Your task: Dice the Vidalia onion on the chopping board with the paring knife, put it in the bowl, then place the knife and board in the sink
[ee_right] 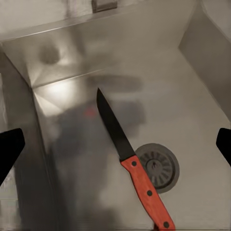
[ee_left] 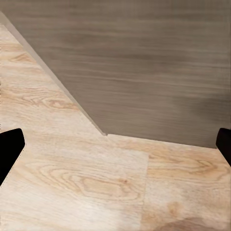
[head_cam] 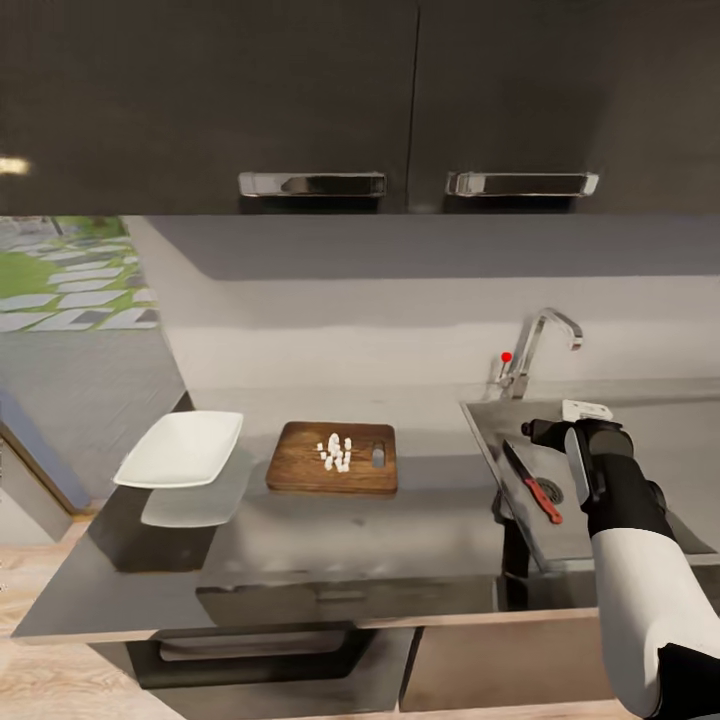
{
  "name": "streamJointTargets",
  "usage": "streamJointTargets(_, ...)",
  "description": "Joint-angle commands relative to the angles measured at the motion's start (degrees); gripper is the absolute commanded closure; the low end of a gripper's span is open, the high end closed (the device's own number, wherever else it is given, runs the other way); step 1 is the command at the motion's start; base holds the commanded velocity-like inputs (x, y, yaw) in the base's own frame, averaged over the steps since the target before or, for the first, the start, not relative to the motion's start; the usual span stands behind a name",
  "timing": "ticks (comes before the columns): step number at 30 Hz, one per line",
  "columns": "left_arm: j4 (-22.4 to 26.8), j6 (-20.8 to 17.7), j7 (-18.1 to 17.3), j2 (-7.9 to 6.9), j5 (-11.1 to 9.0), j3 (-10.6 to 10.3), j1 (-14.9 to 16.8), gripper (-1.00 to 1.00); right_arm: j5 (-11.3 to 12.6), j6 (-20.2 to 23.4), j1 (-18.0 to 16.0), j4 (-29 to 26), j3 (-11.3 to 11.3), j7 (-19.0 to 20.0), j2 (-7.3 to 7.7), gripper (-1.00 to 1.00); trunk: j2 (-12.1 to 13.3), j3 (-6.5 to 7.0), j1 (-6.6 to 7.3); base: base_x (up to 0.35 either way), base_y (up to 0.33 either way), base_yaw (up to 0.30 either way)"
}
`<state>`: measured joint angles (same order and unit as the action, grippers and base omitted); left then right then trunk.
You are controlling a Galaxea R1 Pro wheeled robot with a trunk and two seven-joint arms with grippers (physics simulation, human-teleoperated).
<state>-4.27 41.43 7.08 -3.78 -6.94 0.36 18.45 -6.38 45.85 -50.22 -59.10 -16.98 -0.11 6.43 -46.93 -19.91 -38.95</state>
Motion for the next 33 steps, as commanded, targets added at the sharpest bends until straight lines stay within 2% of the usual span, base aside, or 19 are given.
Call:
streamJointTargets(1, -0.2, 0.3, -0.1, 0.00, -0.2, 0.0, 0.1, -1.00, -0.5, 0.3, -0.1, -0.1, 0.0, 0.2, -0.02, -1.00, -0.1, 0.02, -0.01, 0.000, 0.243, 0.000)
streamJointTargets(33, -0.2, 0.3, -0.1, 0.09, -0.2, 0.0, 0.1, -1.00, -0.5, 0.3, 0.0, 0.0, 0.0, 0.1, -0.10, -1.00, -0.1, 2.90, -0.01, -0.011, 0.285, 0.000)
